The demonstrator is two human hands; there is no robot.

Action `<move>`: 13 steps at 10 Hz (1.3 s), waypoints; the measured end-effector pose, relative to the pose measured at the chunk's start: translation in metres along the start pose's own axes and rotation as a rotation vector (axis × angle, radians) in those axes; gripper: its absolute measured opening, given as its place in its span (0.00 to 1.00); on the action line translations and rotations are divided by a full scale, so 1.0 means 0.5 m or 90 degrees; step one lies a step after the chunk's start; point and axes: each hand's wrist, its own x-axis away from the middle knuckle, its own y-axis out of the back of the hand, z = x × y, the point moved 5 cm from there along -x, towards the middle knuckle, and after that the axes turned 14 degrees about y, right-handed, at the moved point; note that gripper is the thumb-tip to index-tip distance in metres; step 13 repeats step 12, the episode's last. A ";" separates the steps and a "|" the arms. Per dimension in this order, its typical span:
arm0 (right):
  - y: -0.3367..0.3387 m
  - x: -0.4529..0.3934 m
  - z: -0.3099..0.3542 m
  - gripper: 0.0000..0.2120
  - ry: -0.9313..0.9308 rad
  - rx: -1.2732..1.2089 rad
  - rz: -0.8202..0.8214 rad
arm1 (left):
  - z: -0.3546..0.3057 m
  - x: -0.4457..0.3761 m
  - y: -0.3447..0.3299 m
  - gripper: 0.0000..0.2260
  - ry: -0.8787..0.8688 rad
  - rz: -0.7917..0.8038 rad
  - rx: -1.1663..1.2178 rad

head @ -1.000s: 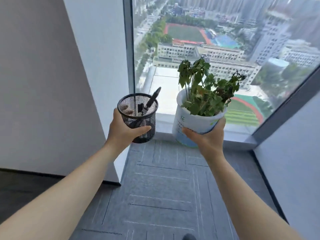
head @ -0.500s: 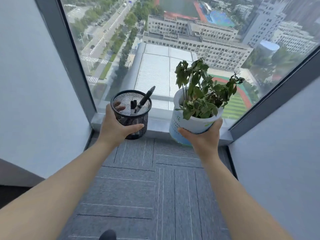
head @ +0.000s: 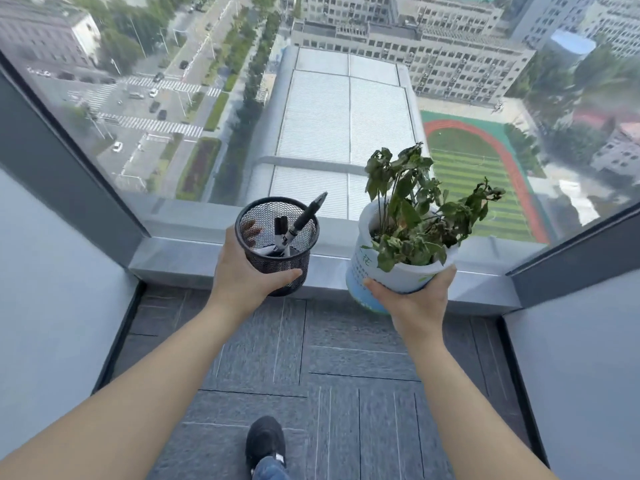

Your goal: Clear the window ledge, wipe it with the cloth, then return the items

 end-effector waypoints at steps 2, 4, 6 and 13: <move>-0.091 -0.071 -0.309 0.44 -0.015 0.008 -0.005 | 0.187 -0.222 -0.147 0.42 0.002 0.001 -0.011; -0.178 -0.109 -0.634 0.42 -0.006 0.013 0.005 | 0.414 -0.420 -0.306 0.40 -0.014 -0.007 -0.041; -0.245 -0.134 -0.865 0.38 0.002 0.003 0.009 | 0.570 -0.550 -0.428 0.37 -0.023 -0.015 -0.051; -0.262 -0.106 -0.961 0.56 -0.156 0.024 0.065 | 0.674 -0.569 -0.494 0.36 0.041 0.004 -0.049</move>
